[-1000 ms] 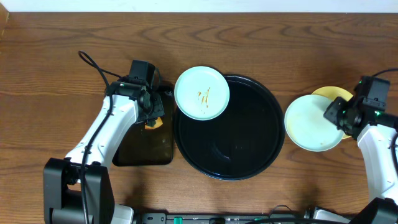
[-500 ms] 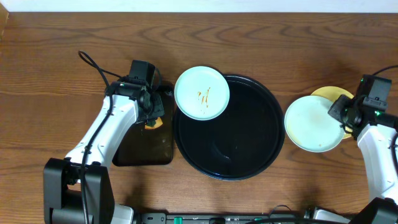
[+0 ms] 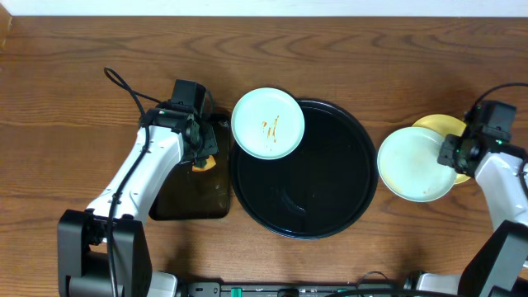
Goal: Clean dirty plates on tray and stack at the side
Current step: 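Lower the green plate onto the yellow plate and release it, then move the right gripper to the rim of the remaining green plate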
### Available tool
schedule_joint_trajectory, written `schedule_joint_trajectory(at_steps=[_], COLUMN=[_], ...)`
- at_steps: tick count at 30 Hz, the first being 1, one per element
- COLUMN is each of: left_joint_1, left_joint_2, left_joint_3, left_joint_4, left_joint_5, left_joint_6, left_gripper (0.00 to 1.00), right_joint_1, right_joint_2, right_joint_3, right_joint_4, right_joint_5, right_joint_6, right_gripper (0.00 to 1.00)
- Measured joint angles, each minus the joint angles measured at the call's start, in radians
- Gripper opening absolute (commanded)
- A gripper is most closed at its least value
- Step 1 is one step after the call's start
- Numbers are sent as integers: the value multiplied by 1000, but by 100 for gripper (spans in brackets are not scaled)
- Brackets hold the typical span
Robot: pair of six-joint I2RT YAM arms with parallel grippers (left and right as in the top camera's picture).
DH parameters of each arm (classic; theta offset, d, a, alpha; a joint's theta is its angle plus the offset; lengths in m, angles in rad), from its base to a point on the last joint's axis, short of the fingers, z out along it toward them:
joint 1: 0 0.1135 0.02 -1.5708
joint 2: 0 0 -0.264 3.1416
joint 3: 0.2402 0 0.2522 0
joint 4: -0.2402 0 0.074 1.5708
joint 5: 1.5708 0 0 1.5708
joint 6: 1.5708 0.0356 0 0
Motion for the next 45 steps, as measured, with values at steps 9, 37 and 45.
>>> schedule_joint_trajectory(at_steps=[9, 37, 45], left_joint_1=[0, 0, 0], left_joint_2=[0, 0, 0], left_joint_3=[0, 0, 0], left_joint_4=[0, 0, 0], left_joint_5=[0, 0, 0], left_joint_6=[0, 0, 0], left_gripper=[7, 7, 7], right_joint_1=[-98, -297, -257], right_joint_2=[99, 80, -48], right_joint_3=[0, 0, 0], right_joint_4=[15, 119, 153], right_joint_5=[-118, -257, -555], right_joint_6=[-30, 107, 104], right_gripper=[33, 37, 40])
